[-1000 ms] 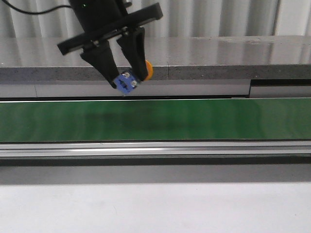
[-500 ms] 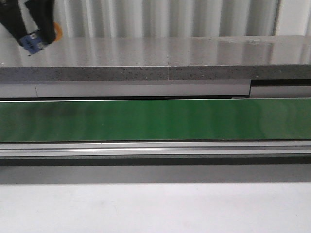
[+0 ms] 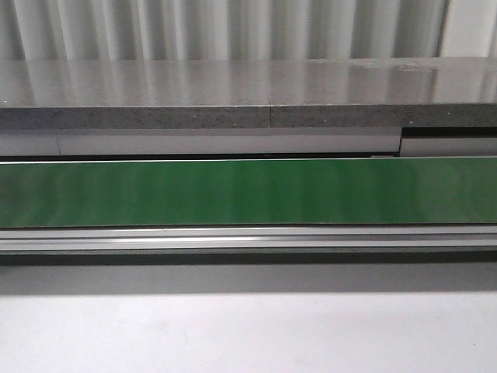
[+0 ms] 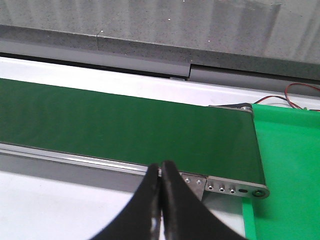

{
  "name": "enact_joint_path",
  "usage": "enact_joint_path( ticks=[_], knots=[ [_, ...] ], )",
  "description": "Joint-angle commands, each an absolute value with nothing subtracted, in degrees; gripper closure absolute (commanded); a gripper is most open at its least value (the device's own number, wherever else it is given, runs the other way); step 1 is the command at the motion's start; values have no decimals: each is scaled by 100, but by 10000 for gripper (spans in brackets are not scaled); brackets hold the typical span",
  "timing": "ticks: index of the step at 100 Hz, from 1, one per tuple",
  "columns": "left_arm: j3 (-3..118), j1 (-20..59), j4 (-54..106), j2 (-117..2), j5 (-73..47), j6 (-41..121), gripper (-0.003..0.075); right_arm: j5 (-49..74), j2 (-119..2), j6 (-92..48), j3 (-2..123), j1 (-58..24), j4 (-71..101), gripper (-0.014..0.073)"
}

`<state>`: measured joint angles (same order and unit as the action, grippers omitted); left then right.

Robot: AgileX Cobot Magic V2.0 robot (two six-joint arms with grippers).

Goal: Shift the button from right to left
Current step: 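Lower the button into the blue tray and open the left gripper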

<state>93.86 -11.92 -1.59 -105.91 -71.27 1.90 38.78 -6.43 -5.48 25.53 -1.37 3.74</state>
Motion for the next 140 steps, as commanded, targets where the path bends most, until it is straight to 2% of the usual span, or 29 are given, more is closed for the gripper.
enact_joint_path(
  ticks=[1, 20, 44, 90, 98, 113, 118, 140],
  knots=[
    [9411, -1459, -369, -10252, -7175, 279, 603, 3463, -704, -609, 2684, -137, 393, 660],
    [9352, -1912, -614, -10398, -7122, 333, 603, 3463, -704, -609, 2684, -137, 393, 660],
    [9352, -1923, -1361, -10839, -6886, 576, 603, 3463, -704, -609, 2684, -137, 393, 660],
    [9352, -2012, -1407, -11789, -6536, 710, 593, 3463, -704, -609, 2684, -137, 393, 660],
    [9352, -2012, -1435, -11804, -6496, 684, 519, 3463, -704, -609, 2684, -137, 393, 660],
    [9374, -2012, -1470, -11804, -6467, 684, 211, 3463, -704, -609, 2684, -137, 393, 660],
    [9374, -2012, -1453, -11804, -6414, 670, 141, 3463, -704, -609, 2684, -137, 393, 660],
    [9374, -2012, -1392, -11612, -6252, 553, 150, 3463, -704, -609, 2684, -137, 393, 660]
  ],
)
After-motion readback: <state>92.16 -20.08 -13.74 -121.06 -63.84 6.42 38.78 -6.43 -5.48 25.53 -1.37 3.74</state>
